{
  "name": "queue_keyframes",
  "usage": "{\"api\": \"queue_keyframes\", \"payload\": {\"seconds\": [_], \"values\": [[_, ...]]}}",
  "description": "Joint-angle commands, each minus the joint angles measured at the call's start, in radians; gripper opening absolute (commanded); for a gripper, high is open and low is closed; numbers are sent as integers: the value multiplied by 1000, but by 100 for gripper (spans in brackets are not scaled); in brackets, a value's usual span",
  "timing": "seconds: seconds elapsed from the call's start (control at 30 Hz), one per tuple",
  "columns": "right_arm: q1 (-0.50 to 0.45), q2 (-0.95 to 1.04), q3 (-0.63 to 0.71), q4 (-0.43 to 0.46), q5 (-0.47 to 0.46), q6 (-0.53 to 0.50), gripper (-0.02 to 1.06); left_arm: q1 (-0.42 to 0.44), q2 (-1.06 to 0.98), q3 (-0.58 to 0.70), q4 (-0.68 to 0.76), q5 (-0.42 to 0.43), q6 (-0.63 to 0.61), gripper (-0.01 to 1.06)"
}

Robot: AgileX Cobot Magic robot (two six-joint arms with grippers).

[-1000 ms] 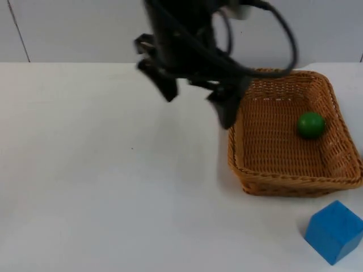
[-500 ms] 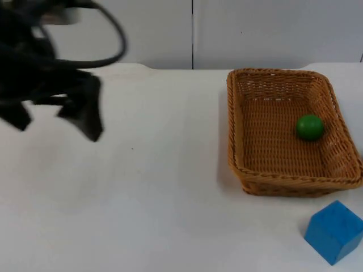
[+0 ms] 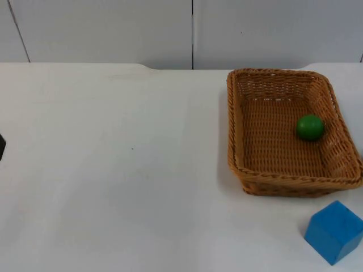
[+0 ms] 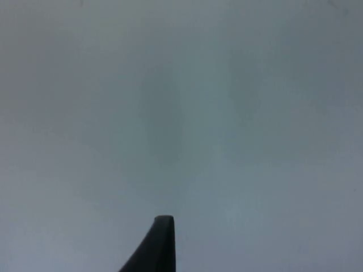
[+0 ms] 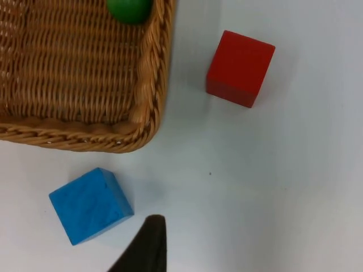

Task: Place all geometric objects except the red cube into the basket.

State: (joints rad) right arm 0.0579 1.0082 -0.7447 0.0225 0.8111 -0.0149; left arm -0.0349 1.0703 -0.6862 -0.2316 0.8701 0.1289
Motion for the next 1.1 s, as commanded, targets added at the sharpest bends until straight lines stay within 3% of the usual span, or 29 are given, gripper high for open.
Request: {"api": "queue_keyframes", "payload": {"seconds": [0.0,0.33,0.47,0.57,0.7,0.73,0.83,0.87,0.9,1.07], "values": [[-5,-2,-7,7,1,0,105,1,-48,23,-22,7,-10,102],[-3,-2,-7,7,13,-5,105,1,-166,74,-9,8,-10,102],[8,-1,-7,72,36,-76,105,1,-174,77,2,8,-10,102],[77,12,-7,124,85,-152,105,1,-174,77,-12,8,-10,102],[266,74,-7,93,100,-89,105,1,-174,77,-11,6,-10,102],[266,74,-7,93,100,-89,105,1,-174,77,-11,6,-10,102],[412,113,1,7,77,55,105,1,-174,77,-11,6,-10,102],[506,123,30,-85,14,191,105,1,-174,77,-11,6,-10,102],[506,123,30,-85,14,191,105,1,-174,77,-11,6,-10,102],[715,128,184,-374,-190,661,105,1,-174,77,-11,3,-10,102]]}}
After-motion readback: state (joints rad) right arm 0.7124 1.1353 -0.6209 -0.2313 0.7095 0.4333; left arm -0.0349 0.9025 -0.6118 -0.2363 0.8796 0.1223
